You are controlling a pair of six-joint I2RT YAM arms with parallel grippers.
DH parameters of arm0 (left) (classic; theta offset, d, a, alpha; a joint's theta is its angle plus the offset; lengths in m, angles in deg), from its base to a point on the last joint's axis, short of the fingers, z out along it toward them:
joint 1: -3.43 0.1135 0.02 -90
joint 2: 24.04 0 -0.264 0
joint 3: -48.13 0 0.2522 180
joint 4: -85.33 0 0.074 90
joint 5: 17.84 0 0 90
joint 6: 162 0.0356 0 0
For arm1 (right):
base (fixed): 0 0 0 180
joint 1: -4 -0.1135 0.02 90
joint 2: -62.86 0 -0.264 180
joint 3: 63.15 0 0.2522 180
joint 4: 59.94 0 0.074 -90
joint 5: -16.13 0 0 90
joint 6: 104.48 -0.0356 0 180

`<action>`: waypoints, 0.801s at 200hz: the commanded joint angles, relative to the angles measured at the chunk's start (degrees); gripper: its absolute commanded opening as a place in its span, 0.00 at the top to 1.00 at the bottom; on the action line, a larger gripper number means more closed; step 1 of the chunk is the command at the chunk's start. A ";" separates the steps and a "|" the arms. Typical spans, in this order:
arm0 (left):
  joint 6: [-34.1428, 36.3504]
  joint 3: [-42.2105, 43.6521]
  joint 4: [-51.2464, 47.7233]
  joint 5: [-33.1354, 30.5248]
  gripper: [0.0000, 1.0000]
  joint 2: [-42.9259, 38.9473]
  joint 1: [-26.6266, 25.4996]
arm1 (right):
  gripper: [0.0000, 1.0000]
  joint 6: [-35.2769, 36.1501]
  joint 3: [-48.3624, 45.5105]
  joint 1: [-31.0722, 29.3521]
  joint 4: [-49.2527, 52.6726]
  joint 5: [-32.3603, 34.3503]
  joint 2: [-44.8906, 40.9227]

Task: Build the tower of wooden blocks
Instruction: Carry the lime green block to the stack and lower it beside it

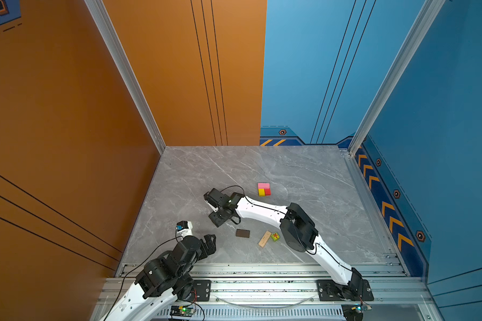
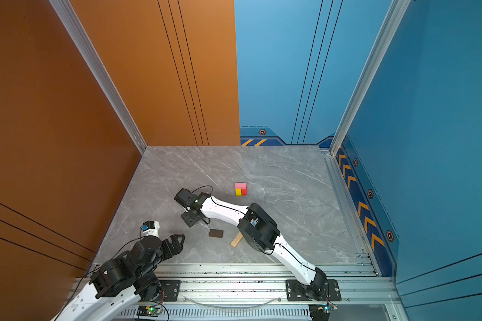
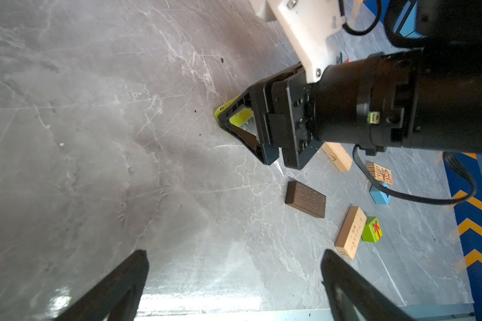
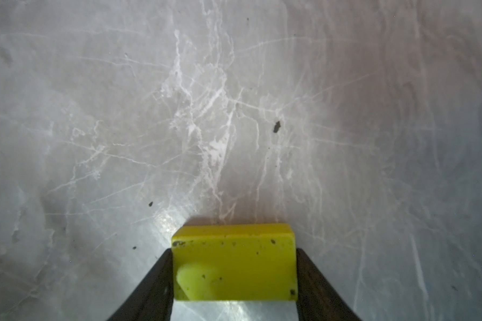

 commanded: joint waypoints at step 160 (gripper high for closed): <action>12.34 -8.75 22.82 6.68 0.02 29.83 3.44 | 0.48 -18.00 -25.13 18.34 -0.12 16.38 -22.93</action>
